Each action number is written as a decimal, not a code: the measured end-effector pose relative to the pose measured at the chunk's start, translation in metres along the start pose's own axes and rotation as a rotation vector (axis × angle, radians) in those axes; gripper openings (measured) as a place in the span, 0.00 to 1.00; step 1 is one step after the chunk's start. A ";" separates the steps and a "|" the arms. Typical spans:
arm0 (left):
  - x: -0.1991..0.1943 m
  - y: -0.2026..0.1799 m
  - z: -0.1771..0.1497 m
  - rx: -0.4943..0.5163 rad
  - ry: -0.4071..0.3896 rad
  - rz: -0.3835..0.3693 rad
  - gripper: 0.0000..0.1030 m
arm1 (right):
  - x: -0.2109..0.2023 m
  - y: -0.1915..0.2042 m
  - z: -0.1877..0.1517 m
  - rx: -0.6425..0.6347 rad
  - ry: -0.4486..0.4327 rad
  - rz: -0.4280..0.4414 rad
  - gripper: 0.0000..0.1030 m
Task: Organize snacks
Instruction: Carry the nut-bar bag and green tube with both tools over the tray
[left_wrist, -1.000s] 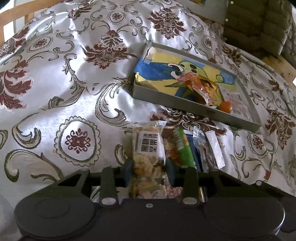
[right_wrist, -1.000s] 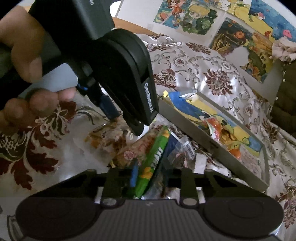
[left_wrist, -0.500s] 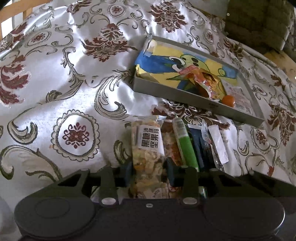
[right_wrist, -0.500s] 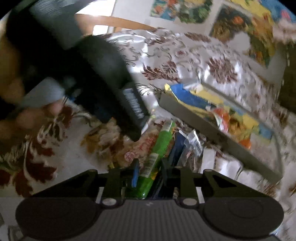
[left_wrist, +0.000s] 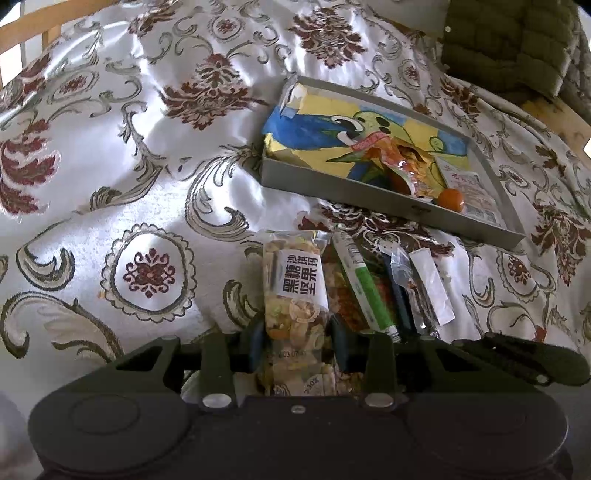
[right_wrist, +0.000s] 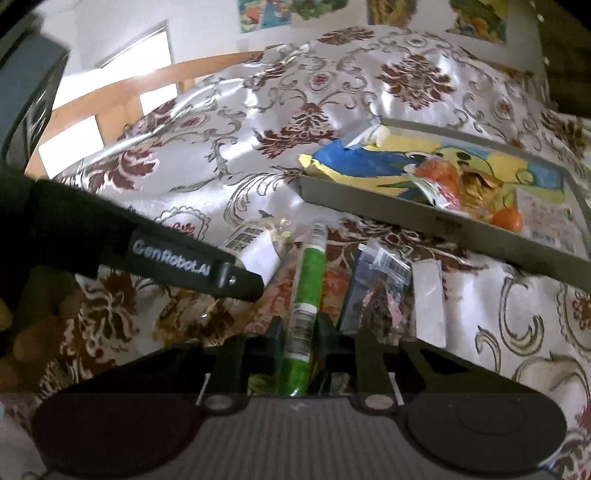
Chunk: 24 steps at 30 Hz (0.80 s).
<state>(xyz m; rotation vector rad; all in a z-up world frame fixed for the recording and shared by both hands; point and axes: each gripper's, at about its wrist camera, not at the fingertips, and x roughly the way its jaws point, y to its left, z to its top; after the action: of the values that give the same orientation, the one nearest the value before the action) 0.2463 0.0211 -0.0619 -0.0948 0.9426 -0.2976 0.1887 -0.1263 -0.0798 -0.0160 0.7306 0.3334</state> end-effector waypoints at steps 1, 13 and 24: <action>-0.001 -0.001 0.000 0.007 -0.004 0.004 0.37 | -0.002 0.000 0.000 0.000 -0.005 -0.006 0.19; -0.028 -0.021 -0.010 0.062 -0.077 0.016 0.37 | -0.041 -0.005 -0.009 0.011 -0.049 -0.044 0.18; -0.049 -0.018 -0.014 0.015 -0.152 0.023 0.37 | -0.068 0.000 -0.012 -0.013 -0.136 -0.066 0.18</action>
<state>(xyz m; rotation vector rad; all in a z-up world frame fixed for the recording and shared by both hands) 0.2040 0.0189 -0.0280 -0.0917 0.7903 -0.2720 0.1334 -0.1476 -0.0440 -0.0294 0.5917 0.2735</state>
